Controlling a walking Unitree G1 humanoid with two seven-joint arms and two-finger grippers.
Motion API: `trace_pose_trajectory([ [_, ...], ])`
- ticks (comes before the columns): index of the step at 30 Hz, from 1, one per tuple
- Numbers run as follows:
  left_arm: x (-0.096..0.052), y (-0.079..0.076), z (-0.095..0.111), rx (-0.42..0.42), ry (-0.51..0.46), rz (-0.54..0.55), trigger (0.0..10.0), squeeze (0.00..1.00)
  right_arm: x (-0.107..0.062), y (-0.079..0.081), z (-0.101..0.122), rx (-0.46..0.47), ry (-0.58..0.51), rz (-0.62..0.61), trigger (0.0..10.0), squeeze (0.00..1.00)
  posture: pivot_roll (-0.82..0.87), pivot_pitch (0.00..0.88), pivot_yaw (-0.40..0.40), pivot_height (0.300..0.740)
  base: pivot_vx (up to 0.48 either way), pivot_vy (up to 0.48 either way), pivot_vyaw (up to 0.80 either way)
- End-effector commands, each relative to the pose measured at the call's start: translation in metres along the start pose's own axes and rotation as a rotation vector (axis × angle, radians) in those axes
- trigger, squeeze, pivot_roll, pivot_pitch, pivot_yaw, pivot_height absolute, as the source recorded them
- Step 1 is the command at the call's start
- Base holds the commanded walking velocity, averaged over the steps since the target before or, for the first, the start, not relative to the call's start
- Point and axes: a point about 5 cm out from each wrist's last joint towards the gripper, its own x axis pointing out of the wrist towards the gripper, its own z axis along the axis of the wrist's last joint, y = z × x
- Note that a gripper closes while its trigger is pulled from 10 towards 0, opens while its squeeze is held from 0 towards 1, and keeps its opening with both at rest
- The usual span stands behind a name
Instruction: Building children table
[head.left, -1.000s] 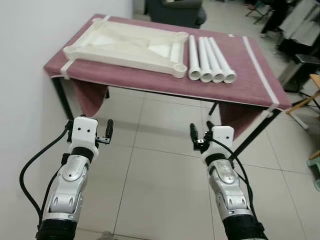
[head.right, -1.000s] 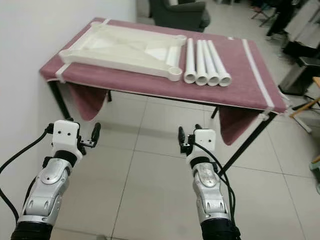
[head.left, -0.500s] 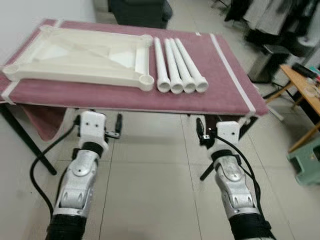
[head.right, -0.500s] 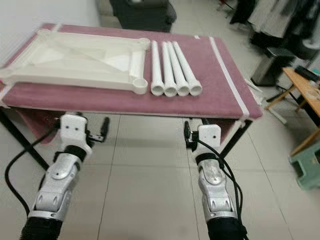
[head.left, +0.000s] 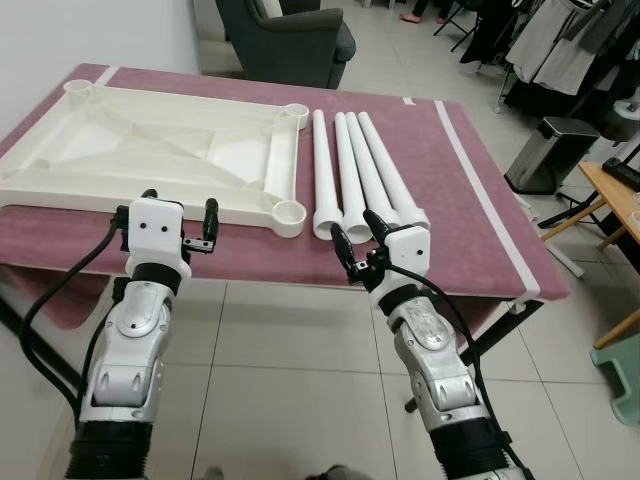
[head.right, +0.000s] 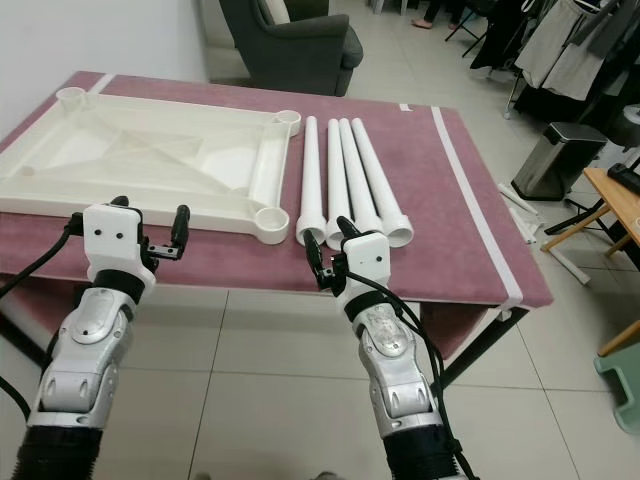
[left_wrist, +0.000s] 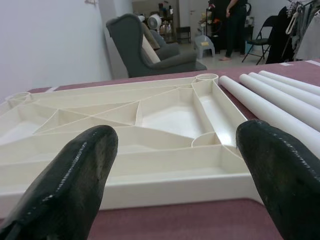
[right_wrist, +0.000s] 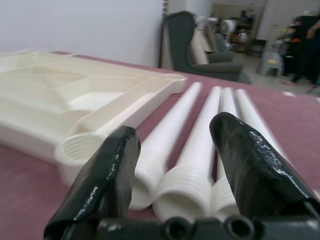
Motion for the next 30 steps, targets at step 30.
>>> trace_pose_trajectory([
  [30,-0.007,-0.014,0.015,0.124,0.065,-0.366,10.0,0.0,0.006,0.012,0.001,0.021,0.167,-0.054,10.0,0.0,0.1,0.033,-0.029,0.74,0.127,0.0,0.0],
])
